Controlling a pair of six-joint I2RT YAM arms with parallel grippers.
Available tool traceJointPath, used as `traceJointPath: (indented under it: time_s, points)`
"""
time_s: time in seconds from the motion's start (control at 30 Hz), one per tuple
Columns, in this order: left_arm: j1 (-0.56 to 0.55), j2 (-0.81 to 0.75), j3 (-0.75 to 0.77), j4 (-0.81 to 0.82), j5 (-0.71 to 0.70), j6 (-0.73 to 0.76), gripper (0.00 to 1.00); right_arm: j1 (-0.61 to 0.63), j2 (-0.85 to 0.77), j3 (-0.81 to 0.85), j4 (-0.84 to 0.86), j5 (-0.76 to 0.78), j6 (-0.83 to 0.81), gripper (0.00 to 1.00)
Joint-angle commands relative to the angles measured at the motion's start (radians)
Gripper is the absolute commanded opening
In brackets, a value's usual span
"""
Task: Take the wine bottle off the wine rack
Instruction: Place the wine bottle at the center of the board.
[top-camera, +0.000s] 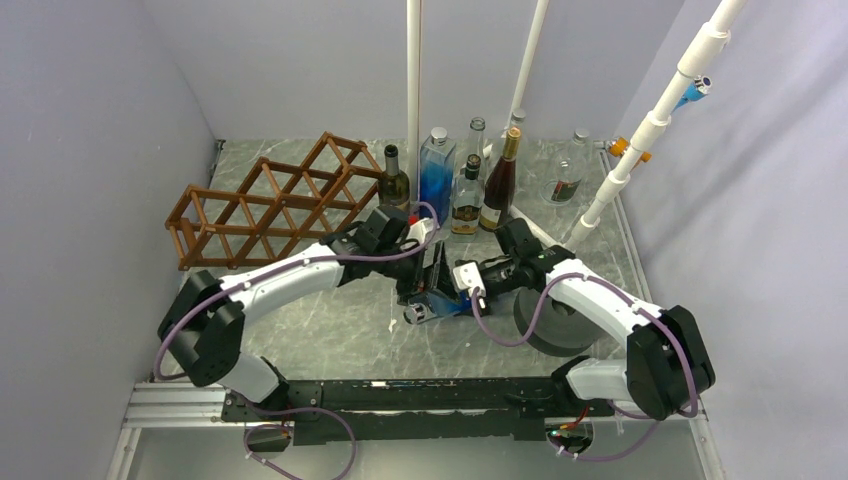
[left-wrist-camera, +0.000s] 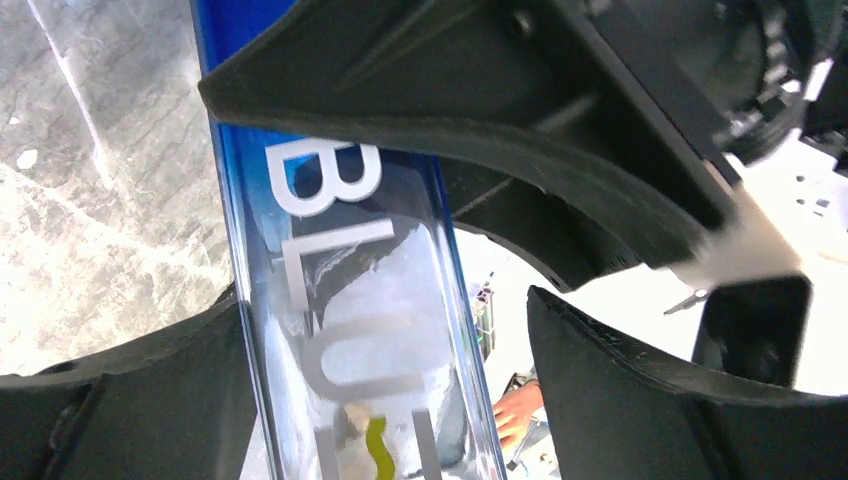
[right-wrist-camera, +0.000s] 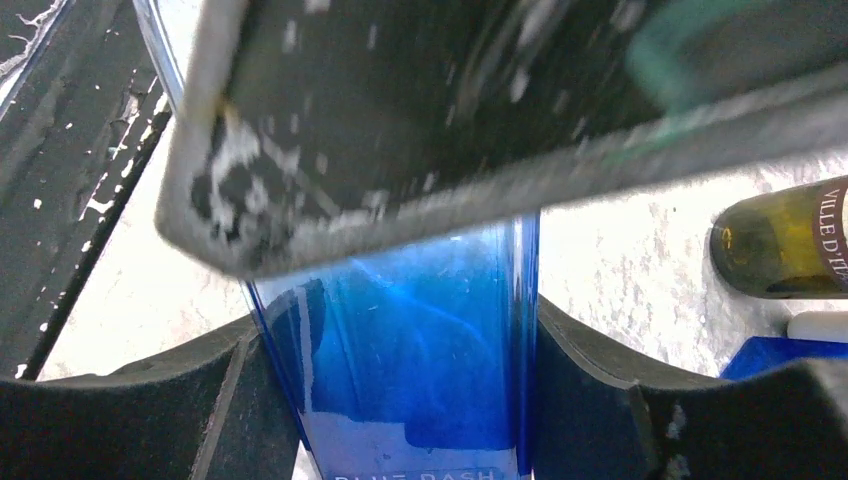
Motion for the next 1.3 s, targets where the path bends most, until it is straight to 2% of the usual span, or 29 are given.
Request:
traceJointPath:
  time_s: [0.0,0.2,0.37,0.7,0.9,1.27]
  points:
    - [0.026,-0.123,-0.011,0.079,-0.006,0.056,0.97,-0.009,-0.005,0.023,-0.054,-0.054,-0.010,0.00]
    - [0.053,-0.238,-0.052,0.060,-0.132,0.096,0.99,-0.025,-0.014,0.027,-0.060,-0.099,-0.001,0.00]
    - [0.053,-0.360,-0.070,0.009,-0.310,0.156,0.99,-0.034,-0.005,0.030,-0.064,-0.126,0.008,0.00]
    - [0.057,-0.678,-0.234,0.093,-0.632,0.148,1.00,-0.051,-0.002,0.042,-0.051,-0.178,0.058,0.00]
    - [0.060,-0.820,-0.366,0.184,-0.696,0.104,1.00,-0.071,-0.005,0.049,-0.019,-0.205,0.121,0.00]
    - [0.060,-1.087,-0.641,0.397,-0.812,0.030,0.99,-0.117,-0.029,0.070,0.112,-0.247,0.376,0.00]
